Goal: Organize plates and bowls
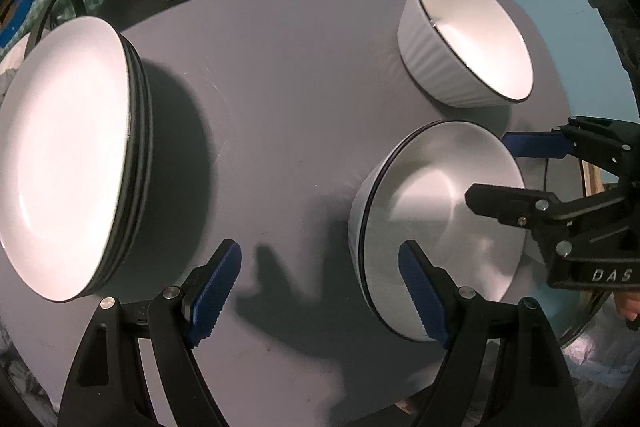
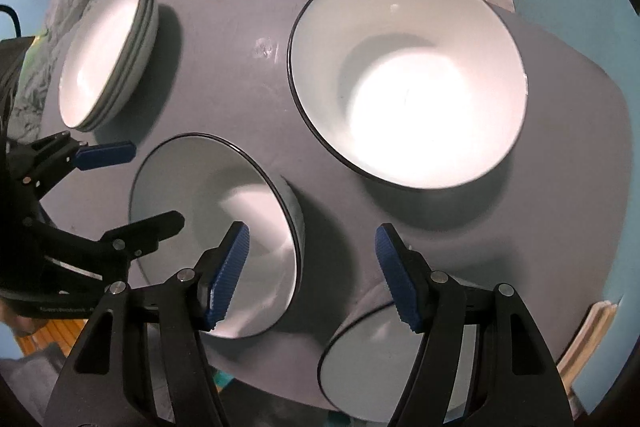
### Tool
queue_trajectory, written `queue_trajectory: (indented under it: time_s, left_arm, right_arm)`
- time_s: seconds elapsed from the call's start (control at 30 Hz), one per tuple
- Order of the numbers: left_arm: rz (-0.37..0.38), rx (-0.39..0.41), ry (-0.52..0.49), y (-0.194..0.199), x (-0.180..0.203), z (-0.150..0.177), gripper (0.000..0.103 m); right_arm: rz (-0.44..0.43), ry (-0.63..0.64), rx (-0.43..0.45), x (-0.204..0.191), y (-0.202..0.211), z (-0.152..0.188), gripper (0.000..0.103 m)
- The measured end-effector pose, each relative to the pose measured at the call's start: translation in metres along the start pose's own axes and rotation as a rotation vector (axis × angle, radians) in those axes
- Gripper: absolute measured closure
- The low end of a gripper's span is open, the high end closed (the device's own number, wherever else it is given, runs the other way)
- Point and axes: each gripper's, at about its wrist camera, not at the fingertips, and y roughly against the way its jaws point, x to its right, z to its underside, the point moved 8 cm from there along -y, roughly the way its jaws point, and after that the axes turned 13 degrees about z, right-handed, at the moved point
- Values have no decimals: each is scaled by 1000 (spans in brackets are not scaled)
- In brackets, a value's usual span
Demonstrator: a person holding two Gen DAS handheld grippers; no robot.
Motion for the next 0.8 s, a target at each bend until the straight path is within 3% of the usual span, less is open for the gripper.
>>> queue_trajectory:
  time_s: [0.3, 0.5, 0.7, 0.8]
  left_arm:
    - [8, -14, 47, -14, -2, -4, 22]
    - [23, -1, 79, -15, -6, -9, 30]
    - [24, 4, 122, -10, -15, -11, 49]
    - [47, -1, 144, -8, -19, -9, 51]
  right_arm:
    - [-2, 51, -36, -11, -14, -5, 58]
    - [-11, 53, -51, -10, -22, -6, 69]
    - [-49, 34, -54, -11, -20, -9, 77]
    - [-52, 25, -54, -9, -19, -10, 79]
